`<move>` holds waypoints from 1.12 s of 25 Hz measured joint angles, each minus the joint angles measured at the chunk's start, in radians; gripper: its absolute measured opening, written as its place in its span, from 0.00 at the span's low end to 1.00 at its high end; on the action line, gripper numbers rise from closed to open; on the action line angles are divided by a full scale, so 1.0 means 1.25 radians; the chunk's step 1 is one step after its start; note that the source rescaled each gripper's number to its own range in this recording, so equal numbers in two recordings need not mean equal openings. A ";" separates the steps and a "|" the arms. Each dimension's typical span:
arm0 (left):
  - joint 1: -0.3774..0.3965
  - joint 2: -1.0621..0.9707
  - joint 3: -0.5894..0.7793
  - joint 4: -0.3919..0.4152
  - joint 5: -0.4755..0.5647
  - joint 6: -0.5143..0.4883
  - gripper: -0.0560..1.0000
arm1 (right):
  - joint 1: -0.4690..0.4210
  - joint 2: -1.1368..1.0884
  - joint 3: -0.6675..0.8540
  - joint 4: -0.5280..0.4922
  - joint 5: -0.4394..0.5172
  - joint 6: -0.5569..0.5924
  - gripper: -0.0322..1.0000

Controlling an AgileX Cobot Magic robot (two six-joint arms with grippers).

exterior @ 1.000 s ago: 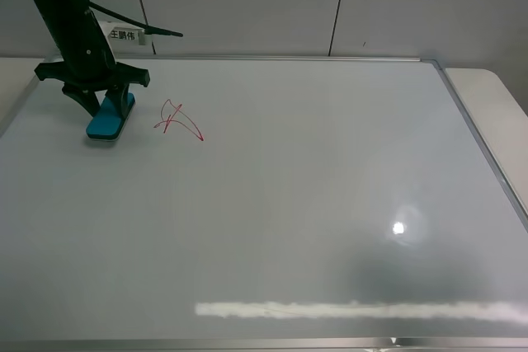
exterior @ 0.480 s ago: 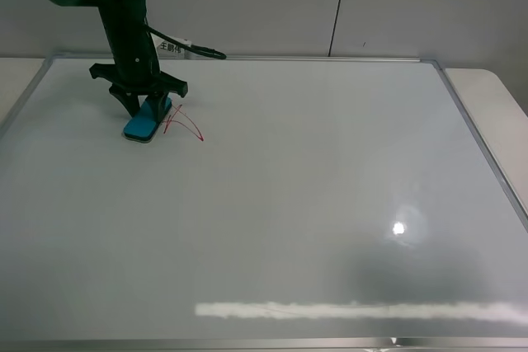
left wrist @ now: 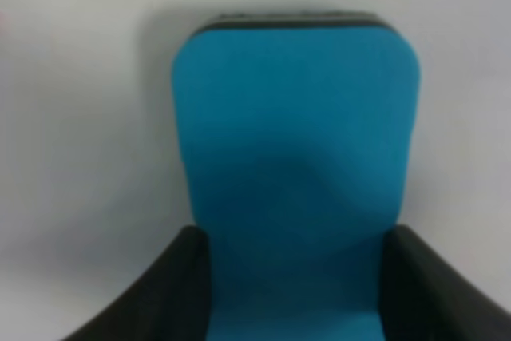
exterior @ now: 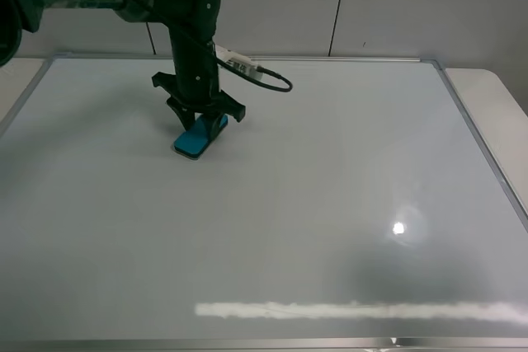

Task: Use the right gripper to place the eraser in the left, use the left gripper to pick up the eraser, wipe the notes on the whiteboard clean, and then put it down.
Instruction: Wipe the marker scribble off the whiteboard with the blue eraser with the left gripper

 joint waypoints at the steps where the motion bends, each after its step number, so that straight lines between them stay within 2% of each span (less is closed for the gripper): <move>1: -0.021 0.001 0.000 -0.003 0.004 0.003 0.10 | 0.000 0.000 0.000 0.000 0.000 0.000 1.00; 4: -0.085 0.003 0.000 -0.018 0.008 0.009 0.10 | 0.000 0.000 0.000 0.000 0.000 0.000 1.00; 6: -0.106 0.003 0.000 -0.033 0.000 0.021 0.10 | 0.000 0.000 0.000 0.000 0.000 0.000 1.00; 9: -0.108 0.005 0.000 -0.053 -0.013 0.033 0.10 | 0.000 0.000 0.000 0.000 0.000 0.000 1.00; 12: -0.080 0.005 -0.001 -0.089 -0.016 0.040 0.10 | 0.000 0.000 0.000 0.000 0.000 0.000 1.00; 16: 0.004 0.007 -0.020 -0.095 -0.034 0.040 0.10 | 0.000 0.000 0.000 0.000 0.000 0.000 1.00; 22: 0.187 0.009 -0.038 -0.052 -0.082 0.040 0.10 | 0.000 0.000 0.000 0.000 0.000 0.000 1.00; 28: 0.330 0.012 -0.045 -0.027 -0.078 0.027 0.10 | 0.000 0.000 0.000 0.000 0.000 0.000 1.00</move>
